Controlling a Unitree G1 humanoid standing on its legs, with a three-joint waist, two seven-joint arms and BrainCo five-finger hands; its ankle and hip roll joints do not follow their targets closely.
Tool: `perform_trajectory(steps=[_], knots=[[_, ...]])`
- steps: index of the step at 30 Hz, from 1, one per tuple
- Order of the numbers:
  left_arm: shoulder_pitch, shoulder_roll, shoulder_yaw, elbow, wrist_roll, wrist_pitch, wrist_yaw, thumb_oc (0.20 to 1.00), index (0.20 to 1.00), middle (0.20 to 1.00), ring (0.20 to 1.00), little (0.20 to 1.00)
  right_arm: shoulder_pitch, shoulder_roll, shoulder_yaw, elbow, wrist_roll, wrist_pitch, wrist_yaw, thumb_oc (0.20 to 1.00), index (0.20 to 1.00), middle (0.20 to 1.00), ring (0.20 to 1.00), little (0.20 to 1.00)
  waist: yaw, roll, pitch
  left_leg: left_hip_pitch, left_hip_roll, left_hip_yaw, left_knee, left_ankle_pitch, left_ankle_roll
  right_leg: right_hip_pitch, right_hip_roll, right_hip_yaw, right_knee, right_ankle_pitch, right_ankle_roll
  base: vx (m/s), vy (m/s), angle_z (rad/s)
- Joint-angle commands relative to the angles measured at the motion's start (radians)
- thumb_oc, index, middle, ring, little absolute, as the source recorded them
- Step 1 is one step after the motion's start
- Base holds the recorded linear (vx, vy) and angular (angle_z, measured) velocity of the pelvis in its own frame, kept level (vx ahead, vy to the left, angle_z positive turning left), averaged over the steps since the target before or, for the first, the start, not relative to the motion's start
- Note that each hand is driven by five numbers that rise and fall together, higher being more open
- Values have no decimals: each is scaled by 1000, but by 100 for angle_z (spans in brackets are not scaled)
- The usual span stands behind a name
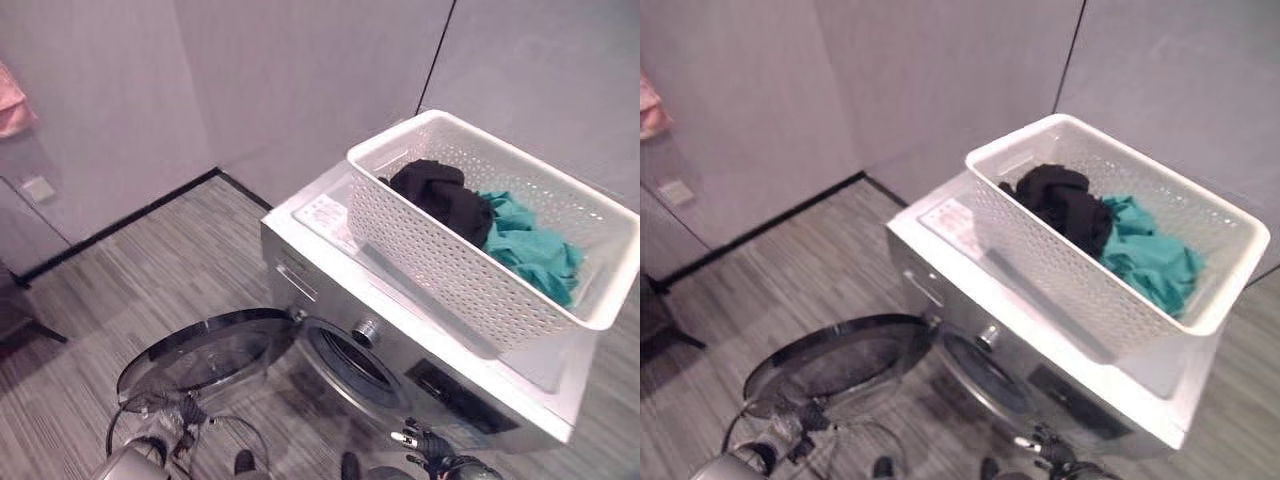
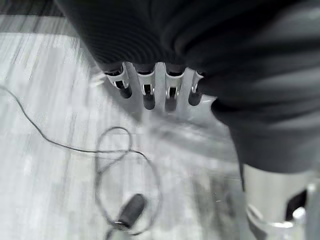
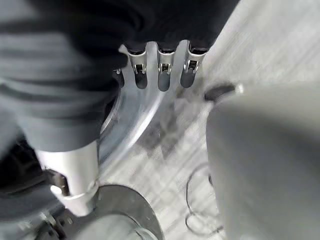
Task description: Grab the laundry basket,head to the washer,open it,put in the laundry and shut it.
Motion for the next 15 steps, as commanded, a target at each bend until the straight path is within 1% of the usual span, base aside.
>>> perform_trajectory(steps=[1,3,4,5,6,7,8,9,10,11,12,13,14,15], knots=[[-49,41,62,-15,-51,-43,40,1000,1000,1000,1000,1000,-13,15,8,32,-62,-15,6,1000,1000,1000,1000,1000,30,6,-23,-66,-2,-33,134,-146,28,-70,-85,64,58,-6,95,3,261,-14],[-41,39,95,-51,-93,-57,63,1000,1000,1000,1000,1000,-13,30,-43,100,-68,-24,-16,1000,1000,1000,1000,1000,32,5,-20,-58,-37,-18,133,-165,54,-83,-119,74,71,6,119,-5,402,-24],[-25,39,124,-77,-120,-66,79,1000,1000,1000,1000,1000,-10,36,-110,166,-88,-29,-46,1000,1000,1000,1000,1000,29,5,-22,-54,-72,-7,131,-186,79,-96,-154,75,75,25,140,-13,397,-31],[-16,40,141,-90,-133,-70,84,1000,1000,1000,1000,1000,-12,34,-145,194,-94,-32,-60,1000,1000,1000,1000,1000,27,6,-22,-51,-85,0,126,-193,90,-104,-167,77,76,35,148,-19,384,-28],[-2,39,159,-103,-142,-73,89,1000,1000,1000,1000,1000,-13,32,-189,214,-87,-36,-83,1000,1000,1000,1000,1000,22,7,-23,-46,-96,10,120,-198,98,-112,-176,74,80,46,154,-13,172,-23],[-2,39,159,-103,-142,-73,89,1000,1000,1000,1000,1000,-13,32,-189,214,-87,-36,-83,1000,1000,1000,1000,1000,23,7,-23,-45,-97,11,120,-198,99,-112,-176,74,80,46,154,-19,241,-30],[29,40,199,-125,-160,-79,97,1000,1000,1000,1000,1000,7,23,-272,206,-57,-46,-114,1000,1000,1000,1000,1000,9,7,-19,-30,-113,29,109,-206,113,-127,-192,58,96,70,161,-21,220,-26],[50,37,221,-134,-171,-79,100,1000,1000,1000,1000,1000,18,16,-320,194,-36,-53,-132,1000,1000,1000,1000,1000,3,8,-17,-24,-119,38,103,-209,121,-135,-196,43,104,83,162,-23,219,-21],[50,37,221,-134,-171,-79,100,1000,1000,1000,1000,1000,18,17,-320,194,-36,-53,-132,1000,1000,1000,1000,1000,5,8,-19,-27,-118,39,103,-208,121,-139,-195,45,103,85,161,-18,154,-38],[89,39,266,-165,-184,-82,107,1000,1000,1000,1000,1000,51,5,-363,104,-45,-64,-164,1000,1000,1000,1000,1000,-4,11,-14,-11,-123,62,95,-215,129,-147,-204,5,117,108,164,-8,90,-50],[89,39,266,-165,-184,-82,107,1000,1000,1000,1000,1000,51,5,-363,104,-45,-64,-164,1000,1000,1000,1000,1000,-4,11,-14,-11,-123,62,95,-215,129,-148,-204,5,117,109,164,-16,184,-61],[137,33,312,-199,-201,-84,111,1000,1000,1000,1000,1000,93,-12,-416,-31,-75,-84,-210,1000,1000,1000,1000,1000,-16,12,-5,9,-132,79,91,-226,140,-147,-213,-30,128,138,167,-13,93,-43],[137,33,312,-200,-201,-84,111,1000,1000,1000,1000,1000,93,-12,-415,-32,-75,-83,-210,1000,1000,1000,1000,1000,-15,12,-7,6,-132,80,90,-224,140,-150,-212,-29,126,140,166,-13,180,-53],[183,19,363,-217,-214,-82,114,1000,1000,1000,1000,1000,161,-15,-481,-244,-135,-95,-277,1000,1000,1000,1000,1000,-32,13,-2,29,-139,101,80,-230,150,-151,-214,-39,132,164,174,-7,86,-39]])
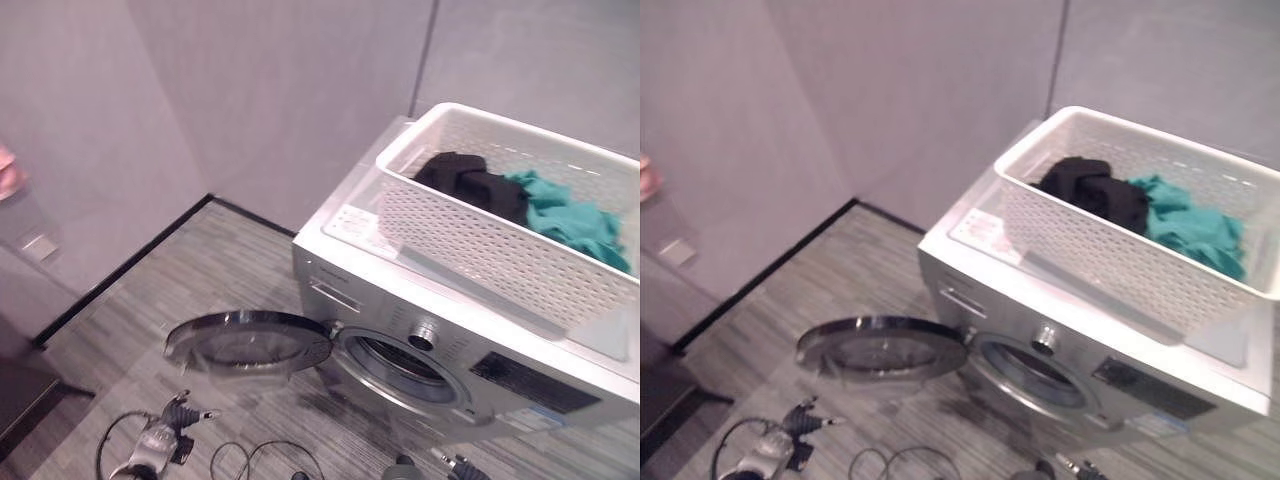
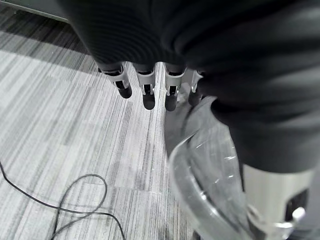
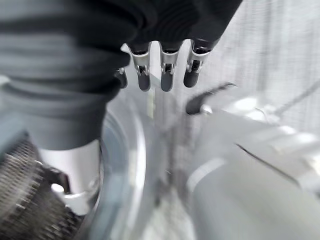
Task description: Grab the laundry basket,head to the washer,open it,put in the laundry and shut it.
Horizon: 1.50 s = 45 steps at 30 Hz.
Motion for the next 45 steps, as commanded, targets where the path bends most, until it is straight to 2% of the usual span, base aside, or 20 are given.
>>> perform_trajectory(steps=[1,4,5,7,8,12,14,15,17,19,21,25,28,31,32,34,35,38,43,45], knots=[[-3,4,71,11,-47,-34,27,1000,1000,1000,1000,1000,47,-43,-43,-175,-67,-55,-106,1000,1000,1000,1000,1000,-12,15,-10,-50,41,-75,97,-146,22,-72,-36,8,47,116,29,-2,125,-37],[28,-19,106,19,-55,-23,33,1000,1000,1000,1000,1000,75,-40,-115,-338,-142,-45,-186,1000,1000,1000,1000,1000,-30,18,-12,-20,29,-55,71,-150,36,-78,-32,27,53,144,39,4,116,-46],[40,-38,132,31,-59,-20,45,1000,1000,1000,1000,1000,95,-49,-152,-469,-261,-43,-251,1000,1000,1000,1000,1000,-43,25,-14,1,22,-46,47,-147,43,-86,-28,40,59,154,42,4,67,-38],[43,-47,138,37,-59,-20,52,1000,1000,1000,1000,1000,92,-59,-165,-522,-313,-44,-288,1000,1000,1000,1000,1000,-46,27,-15,9,19,-41,41,-146,45,-86,-26,43,61,156,42,0,84,-29],[44,-66,141,40,-63,-20,68,1000,1000,1000,1000,1000,71,-82,-190,-625,-415,-53,-364,1000,1000,1000,1000,1000,-57,34,-16,21,13,-43,33,-149,50,-87,-25,46,68,162,42,-4,77,-31],[49,-86,142,37,-66,-18,90,1000,1000,1000,1000,1000,7,-110,-236,-794,-528,-61,-476,1000,1000,1000,1000,1000,-70,48,-23,30,6,-49,35,-153,60,-88,-18,65,84,162,40,3,83,-12],[49,-90,142,45,-61,-18,100,1000,1000,1000,1000,1000,-32,-138,-264,-915,-620,-71,-528,1000,1000,1000,1000,1000,-73,57,-22,38,5,-58,38,-155,67,-101,-5,85,131,150,32,-12,76,-6],[50,-93,142,54,-53,-18,109,1000,1000,1000,1000,1000,-83,-171,-286,-1032,-712,-78,-573,1000,1000,1000,1000,1000,-73,66,-17,50,8,-70,41,-160,76,-124,15,97,218,132,21,-29,50,6],[45,-90,133,44,-52,-16,111,1000,1000,1000,1000,1000,-117,-189,-299,-1090,-747,-77,-590,1000,1000,1000,1000,1000,-68,67,-10,47,9,-81,50,-154,80,-143,33,101,277,126,9,-34,49,8],[28,-97,117,57,-32,-13,115,1000,1000,1000,1000,1000,-220,-215,-290,-1186,-818,-83,-643,1000,1000,1000,1000,1000,-51,67,-7,60,6,-105,57,-166,90,-180,80,81,327,59,-7,-7,23,4],[4,-97,106,92,-17,-12,113,1000,1000,1000,1000,1000,-303,-248,-287,-1216,-820,-78,-669,1000,1000,1000,1000,1000,-36,59,-15,60,1,-120,58,-169,84,-188,114,78,254,26,-14,38,-48,-32],[-45,-85,92,129,3,-11,118,1000,1000,1000,1000,1000,-426,-332,-249,-1221,-807,-72,-686,1000,1000,1000,1000,1000,-11,35,-8,56,-5,-151,74,-174,70,-197,143,105,63,70,-6,25,-77,28],[-91,-58,76,125,14,-10,114,1000,1000,1000,1000,1000,-477,-451,-225,-1178,-804,-41,-655,1000,1000,1000,1000,1000,18,-8,-22,49,-16,-214,93,-186,58,-164,164,177,-15,76,-3,66,-132,88],[-86,-51,73,128,16,-7,104,1000,1000,1000,1000,1000,-513,-530,-209,-1140,-802,-22,-619,1000,1000,1000,1000,1000,33,-25,-43,54,-9,-232,97,-187,54,-145,158,160,-7,87,-2,131,-157,92],[-80,-38,65,127,13,1,91,1000,1000,1000,1000,1000,-538,-610,-158,-1073,-761,3,-540,1000,1000,1000,1000,1000,52,-41,-58,59,8,-242,98,-185,47,-133,161,138,-1,83,-7,66,-110,17],[-77,-32,59,124,6,7,84,1000,1000,1000,1000,1000,-570,-655,-106,-1013,-719,13,-488,1000,1000,1000,1000,1000,57,-45,-63,60,18,-247,96,-185,41,-125,165,124,-4,74,-13,68,-147,11],[-68,-27,51,122,-12,12,66,1000,1000,1000,1000,1000,-617,-723,-28,-946,-647,21,-391,1000,1000,1000,1000,1000,61,-50,-73,58,31,-255,89,-181,33,-109,169,103,-19,67,-19,63,-168,17],[-42,-27,28,120,-38,12,35,1000,1000,1000,1000,1000,-701,-763,98,-842,-479,-6,-264,1000,1000,1000,1000,1000,70,-60,-84,58,54,-261,71,-168,17,-85,171,70,-50,64,-26,45,-125,22],[-22,-36,15,132,-44,8,-2,1000,1000,1000,1000,1000,-815,-798,270,-743,-411,-16,-115,1000,1000,1000,1000,1000,84,-72,-86,61,72,-251,45,-150,-1,-77,175,52,-71,63,-31,14,-48,7],[-12,-41,21,143,-61,9,-26,1000,1000,1000,1000,1000,-892,-864,379,-720,-366,-5,-19,1000,1000,1000,1000,1000,86,-81,-87,62,81,-244,33,-142,-11,-69,177,42,-85,64,-35,12,-37,-2]])
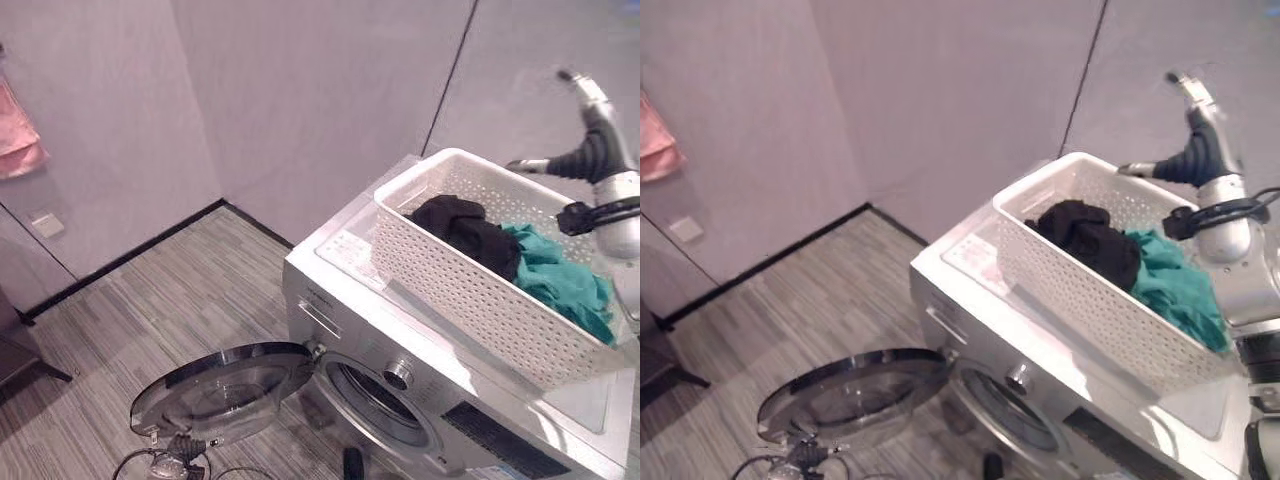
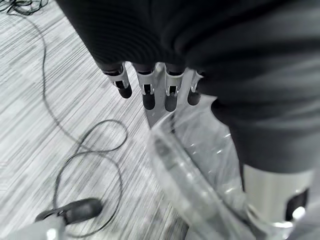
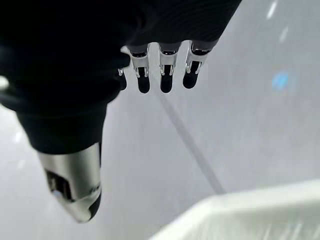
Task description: Grab the laundry basket,head to the washer,open it,put in the laundry and shut it.
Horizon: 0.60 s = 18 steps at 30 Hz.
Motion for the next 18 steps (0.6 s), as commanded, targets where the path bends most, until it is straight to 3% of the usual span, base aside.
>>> perform_trajectory(steps=[1,10,18], knots=[[-29,60,-20,36,-39,-16,-32,1000,1000,1000,1000,1000,-99,-72,53,31,84,-32,108,1000,1000,1000,1000,1000,24,-45,-52,-6,-47,31,47,-107,55,-88,-61,-3,99,-52,78,12,-25,3],[9,60,43,126,-70,-2,-90,1000,1000,1000,1000,1000,-192,-216,223,103,157,-22,283,1000,1000,1000,1000,1000,21,-64,-59,-2,-28,41,27,-93,33,-73,-59,-23,84,-57,73,4,-2,1],[42,59,78,143,-65,1,-114,1000,1000,1000,1000,1000,-45,-327,135,84,166,-32,348,1000,1000,1000,1000,1000,15,-73,-65,-7,-17,31,22,-90,20,-62,-64,-48,76,-65,72,16,-14,9]])
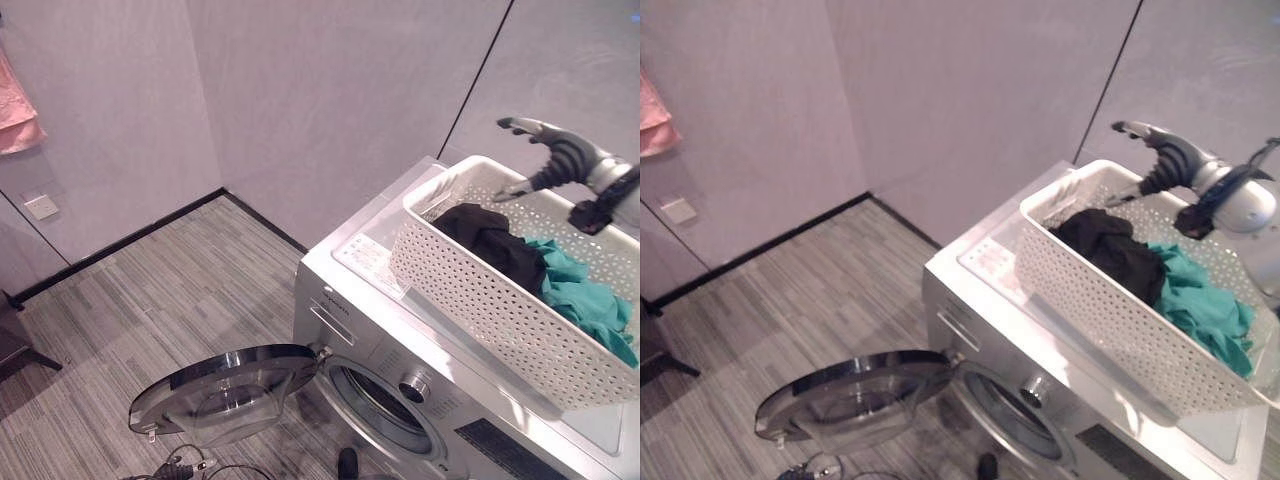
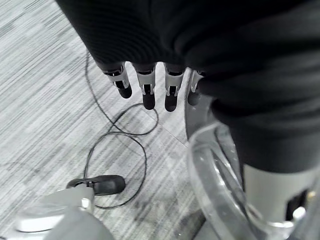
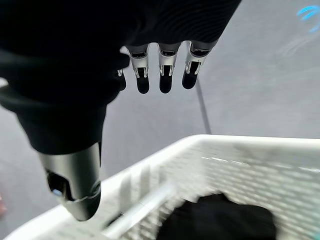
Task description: Grab the laundry basket,head to the washer,open it,put in the laundry and shut it.
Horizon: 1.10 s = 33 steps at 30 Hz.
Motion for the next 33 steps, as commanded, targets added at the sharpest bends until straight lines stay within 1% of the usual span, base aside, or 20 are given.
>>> perform_trajectory(steps=[1,4,7,9,15,21,27,33], knots=[[-11,31,-8,59,4,1,-20,1000,1000,1000,1000,1000,34,-47,-21,-8,12,-26,14,1000,1000,1000,1000,1000,17,-33,-66,-6,2,56,39,-94,23,-71,-30,-20,75,-47,53,16,-7,5],[-4,24,-11,55,4,-1,-24,1000,1000,1000,1000,1000,63,-37,-38,2,-2,-25,27,1000,1000,1000,1000,1000,21,-30,-68,-3,1,58,38,-96,23,-66,-30,-20,69,-45,53,0,0,0],[0,19,-16,49,1,-2,-26,1000,1000,1000,1000,1000,53,-24,-23,19,-9,-24,30,1000,1000,1000,1000,1000,24,-27,-69,0,1,64,34,-96,23,-64,-29,-19,67,-44,53,0,0,0],[-5,15,-24,41,-7,-5,-25,1000,1000,1000,1000,1000,26,8,11,38,-16,-20,35,1000,1000,1000,1000,1000,30,-28,-68,2,3,67,29,-95,21,-61,-28,-21,62,-43,54,0,0,0],[-14,5,-47,11,-27,-11,-31,1000,1000,1000,1000,1000,-4,41,55,58,-34,-12,40,1000,1000,1000,1000,1000,37,-33,-66,-2,7,56,23,-92,16,-53,-28,-33,49,-45,52,3,-5,1],[-13,5,-49,16,-31,-9,-30,1000,1000,1000,1000,1000,-8,68,59,91,-62,-8,31,1000,1000,1000,1000,1000,46,-40,-64,-10,13,42,20,-88,10,-42,-27,-50,35,-48,48,13,-22,7],[-5,5,-45,32,-20,-5,-32,1000,1000,1000,1000,1000,5,76,38,101,-78,-8,28,1000,1000,1000,1000,1000,51,-41,-64,-11,15,36,16,-86,8,-34,-25,-57,25,-48,47,4,-11,6],[-2,2,-49,39,-14,-4,-32,1000,1000,1000,1000,1000,-17,100,56,143,-112,-6,25,1000,1000,1000,1000,1000,57,-39,-63,-8,18,33,13,-85,8,-28,-22,-58,21,-49,45,0,0,0]])
